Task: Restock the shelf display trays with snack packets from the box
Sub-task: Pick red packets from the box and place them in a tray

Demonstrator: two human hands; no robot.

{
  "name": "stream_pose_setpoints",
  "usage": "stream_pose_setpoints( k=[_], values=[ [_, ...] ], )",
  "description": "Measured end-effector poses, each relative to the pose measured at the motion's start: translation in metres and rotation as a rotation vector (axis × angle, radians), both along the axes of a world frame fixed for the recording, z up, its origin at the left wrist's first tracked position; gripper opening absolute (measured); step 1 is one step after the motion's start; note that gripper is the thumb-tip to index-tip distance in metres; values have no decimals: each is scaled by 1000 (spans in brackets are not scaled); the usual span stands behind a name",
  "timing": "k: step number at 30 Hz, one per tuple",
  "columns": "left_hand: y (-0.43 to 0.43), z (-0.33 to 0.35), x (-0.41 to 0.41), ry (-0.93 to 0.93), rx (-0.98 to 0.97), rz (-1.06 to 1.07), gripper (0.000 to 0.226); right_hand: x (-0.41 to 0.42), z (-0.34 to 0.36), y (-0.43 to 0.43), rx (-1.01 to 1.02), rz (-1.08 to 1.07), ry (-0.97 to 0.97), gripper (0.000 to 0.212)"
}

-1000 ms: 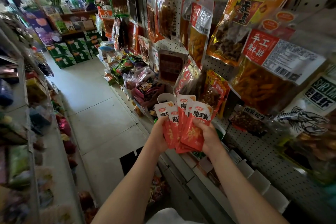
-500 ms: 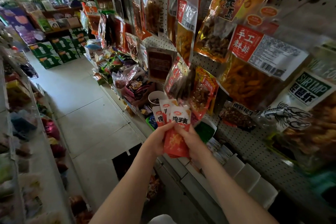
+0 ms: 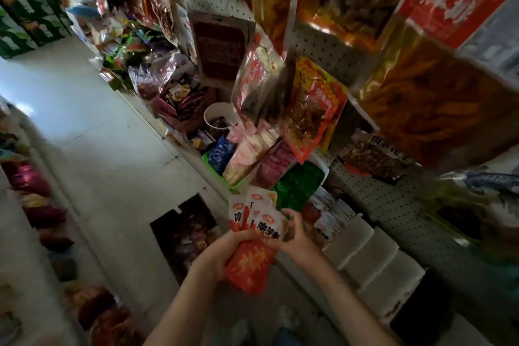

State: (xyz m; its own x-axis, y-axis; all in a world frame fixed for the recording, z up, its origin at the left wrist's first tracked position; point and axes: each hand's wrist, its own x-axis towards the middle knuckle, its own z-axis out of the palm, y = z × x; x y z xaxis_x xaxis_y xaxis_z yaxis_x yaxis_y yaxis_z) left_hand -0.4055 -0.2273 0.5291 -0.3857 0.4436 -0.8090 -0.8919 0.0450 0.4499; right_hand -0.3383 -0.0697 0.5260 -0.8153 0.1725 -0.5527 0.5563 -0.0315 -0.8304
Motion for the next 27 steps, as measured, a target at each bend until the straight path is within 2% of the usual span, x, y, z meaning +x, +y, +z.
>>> stream_pose_setpoints(
  k=[3,5,8,13,17,19,21,23,27],
  values=[
    [8,-28,-1,-88,-43,-21,41,1,-32,6,8,-18,-79,82],
    [14,-47,1,-115,-36,-34,52,7,-50,10,24,-52,-99,72],
    [22,-68,3,-85,6,-31,28,12,-71,26,24,-99,-145,44],
    [45,-109,-11,-28,17,34,26,5,-104,75,10,-190,-123,41],
    [55,-141,-24,39,-58,87,20,-7,-122,110,276,-358,-86,27],
    [60,-160,-30,53,-85,101,14,-14,-142,118,426,-387,-92,29],
    [66,-170,-34,77,-79,113,11,-21,-157,120,562,-346,-83,15],
    [74,-181,-34,84,-59,112,15,-29,-179,121,694,-294,-86,21],
    [83,-197,-29,57,2,109,20,-44,-201,126,811,-252,-98,18]
  ],
)
